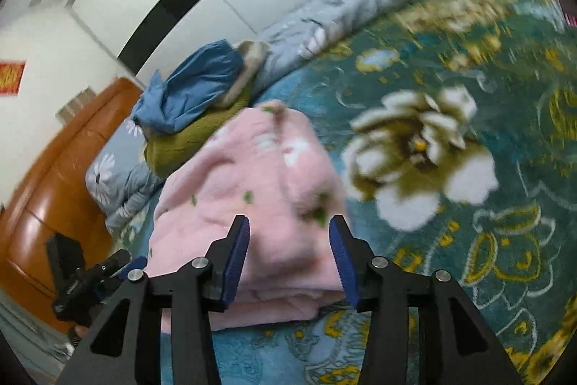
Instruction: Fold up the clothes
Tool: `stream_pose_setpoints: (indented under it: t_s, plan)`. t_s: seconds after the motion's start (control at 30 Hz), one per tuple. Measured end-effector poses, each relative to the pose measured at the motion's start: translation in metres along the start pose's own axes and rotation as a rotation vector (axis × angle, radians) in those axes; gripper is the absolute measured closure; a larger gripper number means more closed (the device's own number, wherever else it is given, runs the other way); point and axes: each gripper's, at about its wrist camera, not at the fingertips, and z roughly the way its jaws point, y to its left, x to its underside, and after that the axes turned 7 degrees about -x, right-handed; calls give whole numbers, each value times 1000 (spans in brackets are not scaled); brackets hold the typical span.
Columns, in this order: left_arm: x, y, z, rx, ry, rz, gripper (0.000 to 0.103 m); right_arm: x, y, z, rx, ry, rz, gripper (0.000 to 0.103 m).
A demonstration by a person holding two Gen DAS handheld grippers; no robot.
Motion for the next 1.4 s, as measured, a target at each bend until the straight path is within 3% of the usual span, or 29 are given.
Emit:
stream_pose_setpoints:
  t_s: [0.03,0.17,0.23,0.4,0.67,0.83,1.0,1.17,1.4]
  plan:
    - [-1,8,4,13,20,-30,11,0,-8,2,-23,10,40,42]
    - [-3,24,21,86,65,-118,7,-4,-32,12,-147,35,159,38]
    - [-5,27,32,132,98,-147,2,-8,-39,19,-183,50,193,27]
    - [-6,18,59,172,165,-140,0,-18,-44,39,-229,92,211,27]
    - [1,5,67,158,145,-67,0,-26,-35,68,-229,158,148,27]
    - [-3,6,71,153,171,-125,0,-30,-35,77,-238,175,128,27]
    - [-7,8,71,197,186,-158,1,-33,-31,84,-242,197,100,25]
    - [-11,1,83,202,213,-164,15,-36,-28,91,-234,197,95,30]
    - [-9,-5,82,134,222,-172,41,-31,-23,90,-218,186,135,52]
